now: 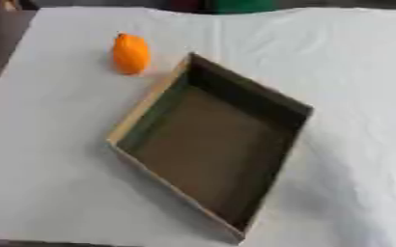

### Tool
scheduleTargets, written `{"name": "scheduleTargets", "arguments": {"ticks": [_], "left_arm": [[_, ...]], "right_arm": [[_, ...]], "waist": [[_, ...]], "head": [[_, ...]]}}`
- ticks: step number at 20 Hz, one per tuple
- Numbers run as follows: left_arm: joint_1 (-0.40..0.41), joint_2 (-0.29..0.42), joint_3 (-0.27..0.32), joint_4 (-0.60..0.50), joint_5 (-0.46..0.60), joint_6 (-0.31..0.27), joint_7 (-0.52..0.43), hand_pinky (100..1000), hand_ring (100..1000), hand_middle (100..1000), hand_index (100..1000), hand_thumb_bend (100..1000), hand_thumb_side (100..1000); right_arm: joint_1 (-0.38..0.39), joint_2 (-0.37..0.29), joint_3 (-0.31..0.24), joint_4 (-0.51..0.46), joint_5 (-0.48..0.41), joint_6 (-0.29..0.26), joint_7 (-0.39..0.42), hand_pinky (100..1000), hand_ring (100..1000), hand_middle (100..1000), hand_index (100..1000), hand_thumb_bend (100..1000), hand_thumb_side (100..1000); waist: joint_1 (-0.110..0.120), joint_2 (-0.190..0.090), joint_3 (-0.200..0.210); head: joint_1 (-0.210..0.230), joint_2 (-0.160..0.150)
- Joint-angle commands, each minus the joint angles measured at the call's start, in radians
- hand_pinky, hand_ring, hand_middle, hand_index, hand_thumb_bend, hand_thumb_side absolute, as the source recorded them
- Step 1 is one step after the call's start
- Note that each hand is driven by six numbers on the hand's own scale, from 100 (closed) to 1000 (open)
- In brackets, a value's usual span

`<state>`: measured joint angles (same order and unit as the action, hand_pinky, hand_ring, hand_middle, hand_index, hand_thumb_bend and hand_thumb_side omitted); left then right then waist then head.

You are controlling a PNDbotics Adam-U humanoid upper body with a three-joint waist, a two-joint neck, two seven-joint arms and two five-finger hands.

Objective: Pick up objects on the table and place them in the box.

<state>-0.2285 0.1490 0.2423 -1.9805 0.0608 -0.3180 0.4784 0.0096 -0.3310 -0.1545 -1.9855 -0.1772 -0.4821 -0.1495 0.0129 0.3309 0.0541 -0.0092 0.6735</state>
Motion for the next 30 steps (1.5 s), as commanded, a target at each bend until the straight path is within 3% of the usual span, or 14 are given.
{"name": "scheduleTargets", "arguments": {"ticks": [1, 8, 14, 21, 30], "left_arm": [[-0.009, 0.014, 0.001, -0.02, -0.002, 0.0, -0.003, 400, 606, 675, 628, 100, 730], [-0.021, 0.046, 0.001, -0.02, -0.013, 0.008, -0.001, 398, 607, 679, 635, 100, 728], [-0.123, 0.184, -0.002, -0.02, -0.089, 0.029, -0.012, 393, 604, 677, 673, 100, 729], [-0.254, 0.353, -0.04, 0.04, -0.193, 0.125, -0.052, 387, 601, 699, 723, 102, 737], [-0.417, 0.565, -0.155, 0.246, -0.326, 0.252, -0.171, 397, 594, 785, 807, 291, 790]], "right_arm": [[-0.002, -0.013, -0.009, -0.015, 0.003, 0.0, -0.002, 879, 767, 758, 921, 100, 1000], [-0.002, -0.013, -0.009, -0.015, 0.007, 0.003, -0.003, 880, 767, 758, 922, 100, 1000], [0.005, -0.022, -0.009, -0.015, 0.006, 0.005, -0.005, 879, 768, 758, 921, 100, 1000], [0.005, -0.029, -0.006, -0.015, -0.001, 0.003, -0.003, 878, 768, 758, 921, 100, 1000], [0.006, -0.035, -0.001, -0.015, -0.007, -0.001, 0.002, 877, 768, 758, 920, 100, 1000]], "waist": [[0.001, -0.013, 0.0], [0.007, -0.012, -0.002], [0.016, -0.025, -0.003], [0.019, -0.033, -0.017], [0.021, -0.038, -0.049]], "head": [[-0.006, -0.015], [-0.005, -0.015], [-0.011, -0.016], [-0.022, -0.019], [-0.016, -0.009]]}}
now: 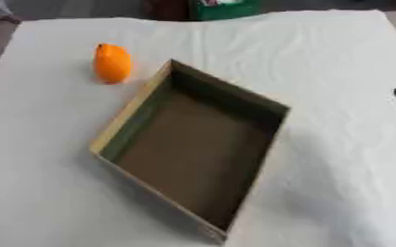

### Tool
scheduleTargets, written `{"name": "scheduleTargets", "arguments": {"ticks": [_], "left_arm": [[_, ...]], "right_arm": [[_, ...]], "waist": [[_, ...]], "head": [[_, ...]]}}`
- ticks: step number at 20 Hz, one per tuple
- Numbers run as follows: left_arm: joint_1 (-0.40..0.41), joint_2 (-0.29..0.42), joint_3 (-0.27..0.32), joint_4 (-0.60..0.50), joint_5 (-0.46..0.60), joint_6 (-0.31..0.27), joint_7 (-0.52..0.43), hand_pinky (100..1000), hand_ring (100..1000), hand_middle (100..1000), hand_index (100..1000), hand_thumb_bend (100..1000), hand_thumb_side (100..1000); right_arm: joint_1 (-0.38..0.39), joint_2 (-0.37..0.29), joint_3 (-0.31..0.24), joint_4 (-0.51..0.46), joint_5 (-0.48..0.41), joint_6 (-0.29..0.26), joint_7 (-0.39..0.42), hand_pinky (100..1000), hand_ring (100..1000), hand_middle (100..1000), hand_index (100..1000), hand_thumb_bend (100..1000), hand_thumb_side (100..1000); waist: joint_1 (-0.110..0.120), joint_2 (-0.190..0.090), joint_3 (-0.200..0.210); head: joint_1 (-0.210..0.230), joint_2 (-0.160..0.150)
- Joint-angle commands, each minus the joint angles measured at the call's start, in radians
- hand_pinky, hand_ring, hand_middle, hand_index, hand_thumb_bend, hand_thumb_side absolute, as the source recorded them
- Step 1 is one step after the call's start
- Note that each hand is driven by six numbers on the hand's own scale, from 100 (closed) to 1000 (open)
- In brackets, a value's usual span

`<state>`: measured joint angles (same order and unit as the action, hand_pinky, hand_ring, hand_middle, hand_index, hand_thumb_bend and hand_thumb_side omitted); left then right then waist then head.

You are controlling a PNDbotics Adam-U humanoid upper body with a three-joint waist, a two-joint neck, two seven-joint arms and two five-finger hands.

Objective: Pick up objects on the table and place them in the box.

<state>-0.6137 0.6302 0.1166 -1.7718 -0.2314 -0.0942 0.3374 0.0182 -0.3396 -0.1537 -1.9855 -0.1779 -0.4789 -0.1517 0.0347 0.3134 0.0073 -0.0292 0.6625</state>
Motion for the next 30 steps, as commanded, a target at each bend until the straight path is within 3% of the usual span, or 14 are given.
{"name": "scheduleTargets", "arguments": {"ticks": [1, 3, 7, 11, 12, 15, 16, 17, 21, 25, 30], "left_arm": [[-0.045, 0.101, -0.044, 0.061, -0.05, 0.042, -0.046, 397, 594, 785, 807, 291, 790], [-0.074, 0.122, -0.083, 0.112, -0.082, 0.073, -0.078, 421, 655, 823, 853, 322, 807], [-0.138, 0.134, -0.158, 0.21, -0.143, 0.13, -0.139, 448, 727, 826, 871, 335, 804], [-0.205, 0.118, -0.192, 0.315, -0.207, 0.128, -0.204, 475, 748, 829, 890, 445, 866], [-0.22, 0.115, -0.2, 0.34, -0.223, 0.121, -0.219, 491, 759, 828, 910, 549, 893], [-0.272, 0.105, -0.239, 0.417, -0.27, 0.105, -0.266, 499, 763, 820, 939, 661, 906], [-0.287, 0.1, -0.245, 0.441, -0.285, 0.097, -0.281, 500, 763, 816, 960, 746, 914], [-0.307, 0.091, -0.257, 0.466, -0.3, 0.092, -0.296, 501, 764, 816, 965, 765, 916], [-0.386, 0.028, -0.301, 0.558, -0.356, 0.111, -0.353, 503, 769, 828, 988, 1000, 935], [-0.469, -0.059, -0.302, 0.653, -0.415, 0.119, -0.411, 502, 769, 829, 983, 1000, 936], [-0.539, -0.133, -0.293, 0.773, -0.489, 0.074, -0.485, 505, 773, 831, 992, 1000, 887]], "right_arm": [[-0.003, -0.027, -0.001, -0.015, -0.008, -0.004, 0.006, 877, 768, 758, 920, 100, 1000], [-0.005, -0.029, 0.003, -0.015, -0.012, -0.004, 0.01, 877, 768, 758, 920, 100, 1000], [-0.008, -0.034, 0.007, -0.015, -0.018, -0.003, 0.017, 877, 767, 758, 920, 100, 1000], [-0.01, -0.036, 0.01, -0.015, -0.02, 0.0, 0.023, 878, 766, 756, 920, 100, 1000], [-0.01, -0.036, 0.011, -0.015, -0.02, 0.001, 0.025, 878, 766, 755, 920, 100, 1000], [-0.01, -0.036, 0.013, -0.015, -0.018, 0.003, 0.03, 879, 766, 754, 920, 100, 1000], [-0.01, -0.036, 0.013, -0.015, -0.017, 0.003, 0.03, 879, 766, 753, 919, 100, 1000], [-0.01, -0.036, 0.014, -0.015, -0.016, 0.004, 0.032, 879, 766, 753, 919, 100, 1000], [-0.013, -0.037, 0.022, -0.015, -0.015, 0.005, 0.039, 880, 766, 753, 920, 100, 1000], [-0.017, -0.035, 0.027, -0.015, -0.016, 0.007, 0.048, 881, 766, 752, 920, 100, 1000], [-0.023, -0.033, 0.031, -0.015, -0.018, 0.011, 0.057, 884, 766, 750, 920, 100, 1000]], "waist": [[-0.001, -0.021, -0.006], [-0.001, -0.022, -0.013], [0.003, -0.022, -0.021], [0.006, -0.019, -0.022], [0.006, -0.018, -0.023], [0.009, -0.015, -0.026], [0.01, -0.014, -0.026], [0.01, -0.012, -0.028], [0.009, -0.006, -0.038], [0.008, 0.001, -0.051], [0.01, 0.008, -0.061]], "head": [[0.008, 0.008], [0.026, 0.024], [0.105, 0.04], [0.149, 0.035], [0.152, 0.033], [0.153, 0.024], [0.151, 0.02], [0.149, 0.015], [0.133, -0.007], [0.128, -0.023], [0.129, -0.039]]}}
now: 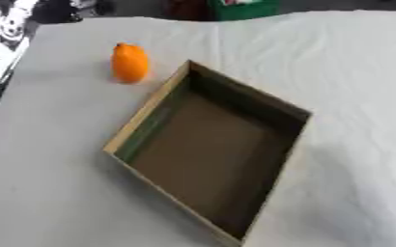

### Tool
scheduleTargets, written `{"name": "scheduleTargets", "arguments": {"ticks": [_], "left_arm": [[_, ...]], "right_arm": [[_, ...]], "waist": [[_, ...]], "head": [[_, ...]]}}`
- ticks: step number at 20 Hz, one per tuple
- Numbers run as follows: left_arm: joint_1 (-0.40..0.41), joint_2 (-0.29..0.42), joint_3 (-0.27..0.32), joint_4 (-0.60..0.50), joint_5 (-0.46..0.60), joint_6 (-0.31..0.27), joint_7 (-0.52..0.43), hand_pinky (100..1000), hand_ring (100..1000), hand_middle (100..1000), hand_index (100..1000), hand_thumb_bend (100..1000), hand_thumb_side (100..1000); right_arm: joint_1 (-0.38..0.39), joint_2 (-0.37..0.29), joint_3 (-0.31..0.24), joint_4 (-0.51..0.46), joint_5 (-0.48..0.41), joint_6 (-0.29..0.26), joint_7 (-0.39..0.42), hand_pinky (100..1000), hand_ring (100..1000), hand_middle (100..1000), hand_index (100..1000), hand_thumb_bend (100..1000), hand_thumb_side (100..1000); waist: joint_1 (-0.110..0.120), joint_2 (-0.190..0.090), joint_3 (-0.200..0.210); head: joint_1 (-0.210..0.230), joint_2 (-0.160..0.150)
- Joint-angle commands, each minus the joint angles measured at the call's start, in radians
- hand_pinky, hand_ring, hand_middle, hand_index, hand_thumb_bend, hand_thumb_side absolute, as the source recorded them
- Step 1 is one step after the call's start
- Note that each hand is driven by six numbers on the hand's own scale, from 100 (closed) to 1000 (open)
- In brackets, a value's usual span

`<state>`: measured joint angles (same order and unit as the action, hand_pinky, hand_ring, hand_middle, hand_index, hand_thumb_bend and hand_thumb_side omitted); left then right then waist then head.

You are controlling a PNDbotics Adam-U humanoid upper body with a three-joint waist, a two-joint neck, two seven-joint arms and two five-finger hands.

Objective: Pick up objects on the table and place them in the box.

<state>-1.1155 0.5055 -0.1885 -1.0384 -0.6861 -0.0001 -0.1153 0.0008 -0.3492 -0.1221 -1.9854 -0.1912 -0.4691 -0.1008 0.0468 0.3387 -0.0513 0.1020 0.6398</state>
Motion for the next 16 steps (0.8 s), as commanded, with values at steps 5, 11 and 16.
{"name": "scheduleTargets", "arguments": {"ticks": [5, 11, 16], "left_arm": [[-0.072, -0.042, 0.006, 0.16, -0.108, -0.078, -0.106, 510, 779, 837, 1000, 1000, 833], [-0.085, -0.057, 0.049, 0.245, -0.2, -0.08, -0.198, 551, 822, 881, 1000, 885, 686], [-0.087, -0.067, 0.091, 0.257, -0.281, -0.058, -0.279, 568, 833, 881, 1000, 1000, 655]], "right_arm": [[-0.01, -0.02, 0.003, -0.015, -0.006, 0.01, 0.013, 885, 765, 748, 919, 100, 1000], [-0.01, -0.014, 0.0, -0.015, -0.006, 0.015, 0.016, 887, 765, 746, 919, 100, 1000], [-0.012, -0.009, 0.001, -0.015, -0.003, 0.021, 0.019, 888, 764, 742, 917, 100, 1000]], "waist": [[0.003, -0.015, -0.008], [0.005, -0.014, -0.009], [0.004, -0.008, -0.008]], "head": [[-0.005, -0.025], [-0.009, -0.026], [-0.008, -0.03]]}}
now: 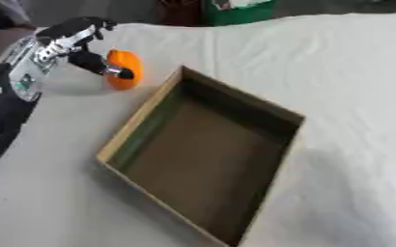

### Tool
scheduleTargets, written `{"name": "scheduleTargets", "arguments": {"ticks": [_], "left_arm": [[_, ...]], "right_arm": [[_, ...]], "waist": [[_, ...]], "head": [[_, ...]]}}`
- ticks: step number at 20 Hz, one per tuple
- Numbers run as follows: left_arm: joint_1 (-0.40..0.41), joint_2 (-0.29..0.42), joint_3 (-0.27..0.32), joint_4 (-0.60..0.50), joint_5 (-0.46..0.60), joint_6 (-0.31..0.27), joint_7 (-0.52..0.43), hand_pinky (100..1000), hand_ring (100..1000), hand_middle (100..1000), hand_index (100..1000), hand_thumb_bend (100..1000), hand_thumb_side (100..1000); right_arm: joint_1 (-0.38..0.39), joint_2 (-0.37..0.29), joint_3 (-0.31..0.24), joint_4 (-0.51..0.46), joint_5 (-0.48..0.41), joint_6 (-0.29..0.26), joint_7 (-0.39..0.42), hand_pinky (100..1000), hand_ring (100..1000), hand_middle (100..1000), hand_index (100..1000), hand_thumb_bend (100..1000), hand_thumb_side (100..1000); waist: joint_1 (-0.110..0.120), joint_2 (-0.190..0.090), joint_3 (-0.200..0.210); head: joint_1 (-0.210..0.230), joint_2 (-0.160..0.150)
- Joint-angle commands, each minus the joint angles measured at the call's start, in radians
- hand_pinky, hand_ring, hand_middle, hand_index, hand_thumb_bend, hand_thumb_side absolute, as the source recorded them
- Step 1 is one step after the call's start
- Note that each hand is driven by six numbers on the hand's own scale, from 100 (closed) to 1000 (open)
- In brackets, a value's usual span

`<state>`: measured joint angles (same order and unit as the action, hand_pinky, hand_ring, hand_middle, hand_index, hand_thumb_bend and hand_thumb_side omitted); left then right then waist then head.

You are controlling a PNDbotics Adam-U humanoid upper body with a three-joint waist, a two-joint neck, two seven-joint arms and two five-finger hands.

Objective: Pick up objects on the table and place them in the box.

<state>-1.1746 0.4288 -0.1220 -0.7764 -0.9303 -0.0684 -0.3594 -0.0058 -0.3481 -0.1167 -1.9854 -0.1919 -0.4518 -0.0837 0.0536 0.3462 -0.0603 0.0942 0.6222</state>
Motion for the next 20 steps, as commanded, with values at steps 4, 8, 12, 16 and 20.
{"name": "scheduleTargets", "arguments": {"ticks": [4, 8, 12, 16, 20], "left_arm": [[-0.032, 0.005, 0.044, -0.005, -0.096, 0.044, -0.093, 561, 825, 839, 1000, 1000, 645], [-0.032, -0.008, 0.07, -0.003, -0.157, 0.065, -0.118, 552, 815, 815, 1000, 1000, 632], [-0.028, -0.036, 0.127, -0.005, -0.303, 0.04, -0.106, 529, 796, 792, 1000, 921, 606], [-0.025, -0.048, 0.152, 0.002, -0.354, 0.039, -0.079, 505, 775, 781, 1000, 727, 536], [-0.022, -0.052, 0.156, 0.007, -0.36, 0.047, -0.057, 476, 751, 757, 959, 526, 487]], "right_arm": [[-0.008, -0.005, -0.005, -0.015, 0.002, 0.006, 0.003, 889, 764, 739, 916, 100, 1000], [-0.011, -0.001, -0.005, -0.015, 0.006, 0.008, 0.003, 890, 764, 736, 915, 100, 1000], [-0.013, 0.006, -0.005, -0.015, 0.01, 0.011, 0.003, 892, 764, 734, 915, 100, 1000], [-0.015, 0.01, -0.006, -0.015, 0.012, 0.013, 0.003, 892, 764, 732, 915, 100, 1000], [-0.017, 0.012, -0.008, -0.015, 0.012, 0.015, 0.0, 893, 764, 731, 915, 100, 1000]], "waist": [[-0.003, -0.008, -0.005], [-0.003, 0.0, -0.011], [-0.003, 0.006, -0.014], [-0.002, 0.01, -0.018], [-0.001, 0.012, -0.018]], "head": [[0.006, -0.017], [0.01, -0.024], [0.011, -0.028], [0.012, -0.028], [0.011, -0.023]]}}
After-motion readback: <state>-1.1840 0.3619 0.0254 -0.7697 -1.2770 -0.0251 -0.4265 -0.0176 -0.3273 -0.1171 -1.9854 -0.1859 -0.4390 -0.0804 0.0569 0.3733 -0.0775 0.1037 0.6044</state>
